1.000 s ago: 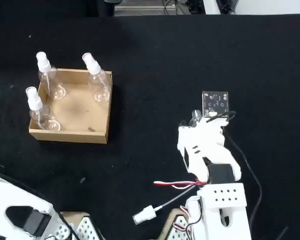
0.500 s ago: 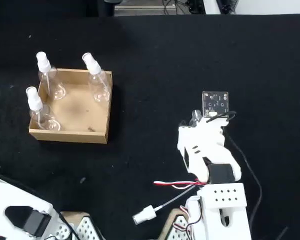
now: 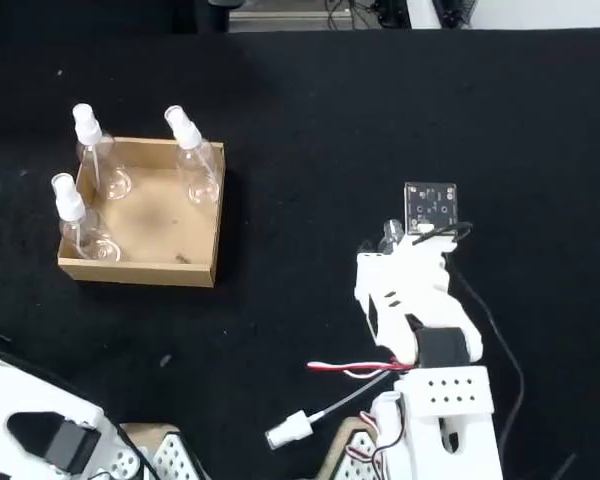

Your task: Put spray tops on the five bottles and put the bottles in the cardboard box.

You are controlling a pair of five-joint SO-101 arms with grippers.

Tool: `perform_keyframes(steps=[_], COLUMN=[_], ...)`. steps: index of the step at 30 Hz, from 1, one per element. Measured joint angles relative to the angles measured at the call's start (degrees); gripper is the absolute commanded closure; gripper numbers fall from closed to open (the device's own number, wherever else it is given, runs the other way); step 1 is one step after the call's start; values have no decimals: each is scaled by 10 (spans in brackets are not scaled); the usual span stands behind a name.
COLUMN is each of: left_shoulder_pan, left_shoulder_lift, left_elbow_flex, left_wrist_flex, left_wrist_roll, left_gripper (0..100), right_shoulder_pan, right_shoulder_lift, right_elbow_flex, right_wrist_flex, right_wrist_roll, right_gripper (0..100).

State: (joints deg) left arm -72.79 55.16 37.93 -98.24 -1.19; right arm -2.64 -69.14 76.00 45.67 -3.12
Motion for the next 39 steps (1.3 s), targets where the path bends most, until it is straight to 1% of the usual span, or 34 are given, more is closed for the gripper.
perform_keyframes(steps=[4, 12, 19, 22, 28, 31, 34, 39], left_shoulder_pan=[-1, -1, -2, -11, -13, -13, -12, -11], left_shoulder_lift=[-34, -195, -236, -276, -423, -506, -583, -709], left_elbow_flex=[17, 153, 186, 227, 360, 406, 418, 434], left_wrist_flex=[0, 0, 0, 0, 0, 9, 77, 266], left_wrist_roll=[0, 0, 0, 0, 0, -19, -38, -42], left_gripper=[575, 575, 575, 575, 575, 575, 575, 575], right_shoulder_pan=[0, 0, 0, 0, 0, 0, 0, 0], right_shoulder_lift=[0, 0, 0, 0, 0, 0, 0, 0], right_elbow_flex=[0, 0, 0, 0, 0, 0, 1, 1], right_wrist_flex=[0, 0, 0, 0, 0, 0, 0, 0], right_wrist_roll=[0, 0, 0, 0, 0, 0, 0, 0], right_gripper=[805, 805, 805, 805, 805, 805, 805, 805])
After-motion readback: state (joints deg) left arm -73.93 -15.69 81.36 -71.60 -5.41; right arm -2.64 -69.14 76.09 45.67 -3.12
